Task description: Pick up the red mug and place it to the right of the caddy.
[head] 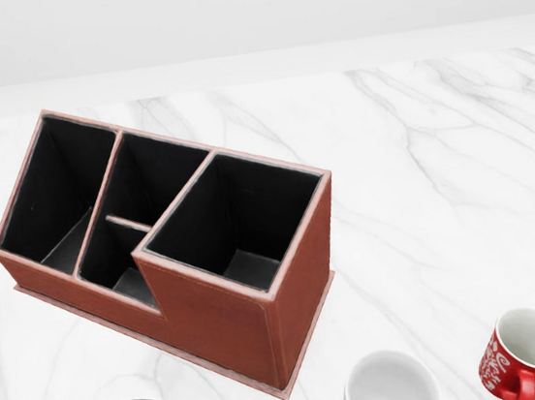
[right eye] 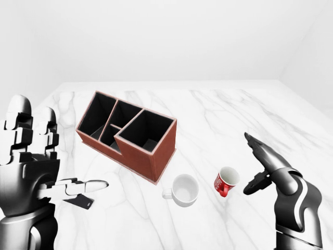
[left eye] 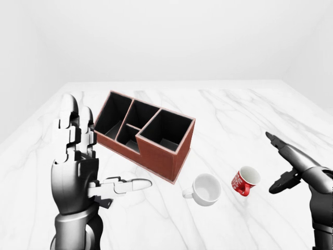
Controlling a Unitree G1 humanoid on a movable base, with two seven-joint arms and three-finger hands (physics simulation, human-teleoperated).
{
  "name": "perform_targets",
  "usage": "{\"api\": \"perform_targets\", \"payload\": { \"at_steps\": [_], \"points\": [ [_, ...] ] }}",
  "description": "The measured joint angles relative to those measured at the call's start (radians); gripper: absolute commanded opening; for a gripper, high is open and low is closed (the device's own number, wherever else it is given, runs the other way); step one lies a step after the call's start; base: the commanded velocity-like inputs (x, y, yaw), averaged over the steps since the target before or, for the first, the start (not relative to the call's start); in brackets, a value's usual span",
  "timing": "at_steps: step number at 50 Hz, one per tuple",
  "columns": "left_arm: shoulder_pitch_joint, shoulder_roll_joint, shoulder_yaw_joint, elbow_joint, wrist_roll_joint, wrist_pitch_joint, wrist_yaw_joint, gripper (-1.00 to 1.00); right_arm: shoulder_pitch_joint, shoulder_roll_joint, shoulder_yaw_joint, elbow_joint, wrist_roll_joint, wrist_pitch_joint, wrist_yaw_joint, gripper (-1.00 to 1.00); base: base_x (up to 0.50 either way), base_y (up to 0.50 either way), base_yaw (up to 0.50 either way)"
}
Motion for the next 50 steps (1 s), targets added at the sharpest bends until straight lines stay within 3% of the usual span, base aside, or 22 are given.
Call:
{"api": "perform_targets", "payload": {
  "at_steps": [17, 50],
  "points": [
    [0.001, 0.000, 0.001, -0.002, -0.001, 0.000, 0.000, 1.00, -0.035, -0.006, 0.059, 0.044, -0.081, -0.010, 0.000, 1.00, 0.00, 0.00, 0.00],
    [0.000, 0.000, 0.004, -0.005, -0.005, 0.000, -0.003, 1.00, -0.057, 0.018, 0.144, 0.112, -0.224, -0.083, -0.004, 1.00, 0.00, 0.00, 0.00]
  ]
}}
